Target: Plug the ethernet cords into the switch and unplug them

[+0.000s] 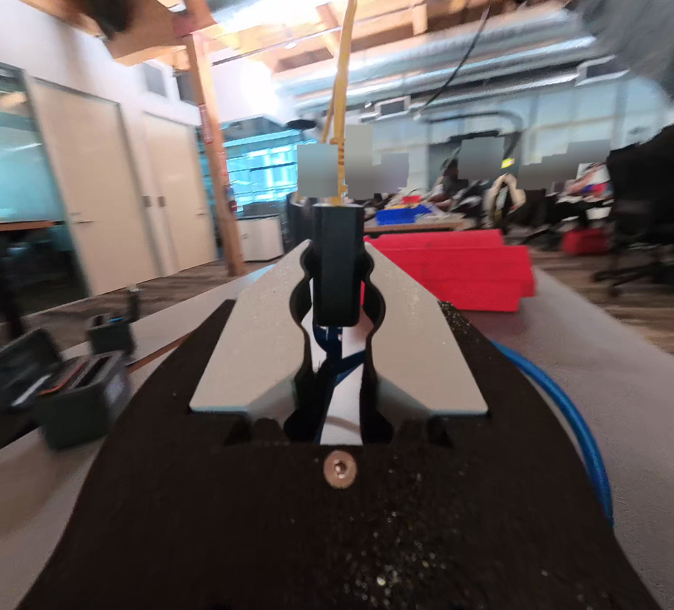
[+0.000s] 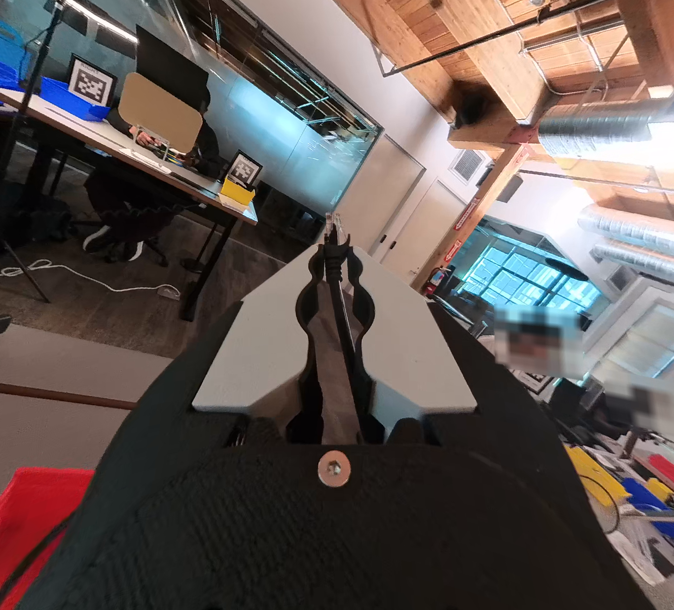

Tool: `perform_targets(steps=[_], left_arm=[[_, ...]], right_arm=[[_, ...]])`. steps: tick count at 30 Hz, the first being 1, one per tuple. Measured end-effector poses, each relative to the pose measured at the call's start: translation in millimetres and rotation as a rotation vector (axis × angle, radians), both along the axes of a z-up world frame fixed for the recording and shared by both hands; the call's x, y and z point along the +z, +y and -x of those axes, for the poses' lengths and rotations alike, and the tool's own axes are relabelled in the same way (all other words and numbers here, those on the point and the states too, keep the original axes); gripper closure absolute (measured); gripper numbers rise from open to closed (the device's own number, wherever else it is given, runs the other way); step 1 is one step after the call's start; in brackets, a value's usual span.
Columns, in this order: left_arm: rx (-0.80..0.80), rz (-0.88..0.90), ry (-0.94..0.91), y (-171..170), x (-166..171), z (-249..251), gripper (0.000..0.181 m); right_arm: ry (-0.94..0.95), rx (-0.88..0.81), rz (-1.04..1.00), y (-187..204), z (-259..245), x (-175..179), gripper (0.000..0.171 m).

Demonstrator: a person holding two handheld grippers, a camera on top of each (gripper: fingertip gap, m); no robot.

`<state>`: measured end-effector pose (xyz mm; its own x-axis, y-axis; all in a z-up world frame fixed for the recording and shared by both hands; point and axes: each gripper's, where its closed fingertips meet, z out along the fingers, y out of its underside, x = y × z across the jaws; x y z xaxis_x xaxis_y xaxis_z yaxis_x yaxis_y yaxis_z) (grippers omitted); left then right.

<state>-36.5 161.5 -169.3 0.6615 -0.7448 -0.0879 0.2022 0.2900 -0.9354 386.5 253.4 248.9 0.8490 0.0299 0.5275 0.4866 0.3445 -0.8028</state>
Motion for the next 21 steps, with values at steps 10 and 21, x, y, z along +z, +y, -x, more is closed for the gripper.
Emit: perform_targets(steps=[10,21], left_arm=[[0.331,-0.031,0.211,22.5,-16.5,15.2,0.160],[0.322,-0.036,0.332,24.2,-30.5,-0.2,0.160]], right_arm=[[-0.099,0.070,0.068,-8.1,23.1,-47.0,0.160],[-0.148,0.112,0.183,2.8,32.0,-155.5,0.160]])
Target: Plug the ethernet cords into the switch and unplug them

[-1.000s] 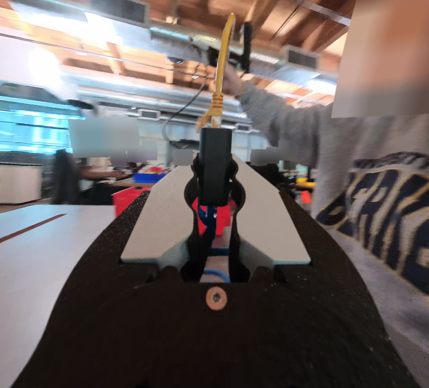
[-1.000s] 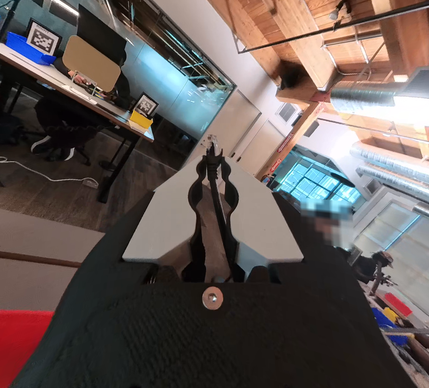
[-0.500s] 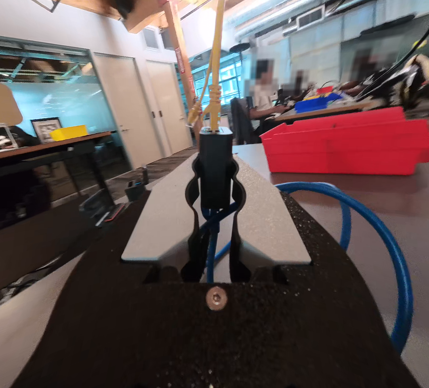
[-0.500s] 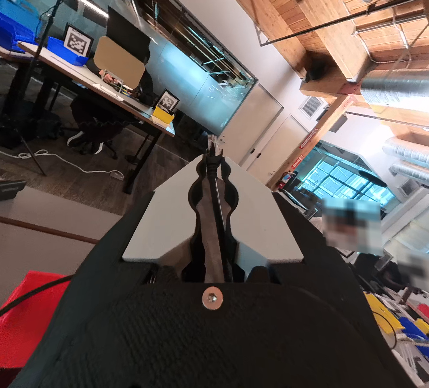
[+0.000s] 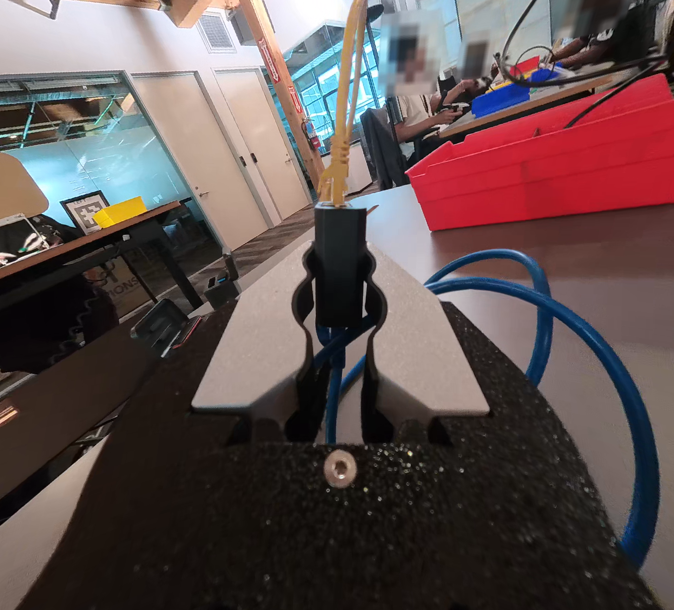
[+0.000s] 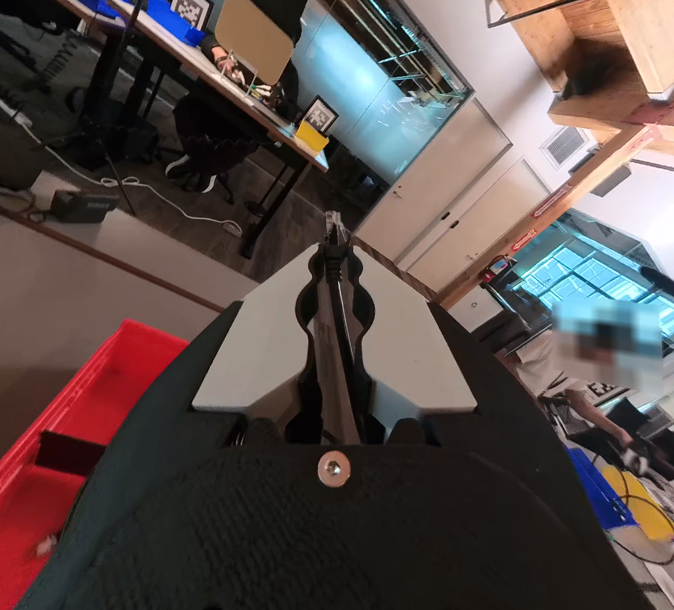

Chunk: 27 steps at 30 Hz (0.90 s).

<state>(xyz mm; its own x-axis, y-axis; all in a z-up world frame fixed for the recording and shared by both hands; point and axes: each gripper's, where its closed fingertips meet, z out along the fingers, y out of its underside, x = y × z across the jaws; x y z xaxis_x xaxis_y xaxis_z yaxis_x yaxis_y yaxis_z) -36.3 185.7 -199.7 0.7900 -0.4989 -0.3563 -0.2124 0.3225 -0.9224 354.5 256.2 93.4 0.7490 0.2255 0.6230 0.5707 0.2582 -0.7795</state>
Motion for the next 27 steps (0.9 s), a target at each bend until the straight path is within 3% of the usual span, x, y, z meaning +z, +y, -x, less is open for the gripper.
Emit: perform_targets(steps=[7,13,18,24,27], left_arm=[[0.006,0.014,0.024,2.2,-5.4,-1.5,0.160],[0.005,0.020,0.047,2.6,-9.3,-4.0,0.160],[0.001,0.027,0.070,2.7,-13.3,-6.9,0.160],[0.000,0.029,0.085,2.7,-15.7,-8.1,0.160],[-0.004,0.039,0.087,3.1,-17.5,-8.9,0.160]], right_arm=[[-0.040,0.043,0.077,-7.1,6.5,-80.7,0.160],[0.046,0.117,0.157,-18.3,10.4,-119.0,0.160],[0.116,0.273,0.265,-33.0,23.6,-150.9,0.160],[0.013,0.640,0.620,-81.4,52.6,-218.0,0.160],[-0.072,0.697,0.845,-98.3,49.1,-258.2,0.159]])
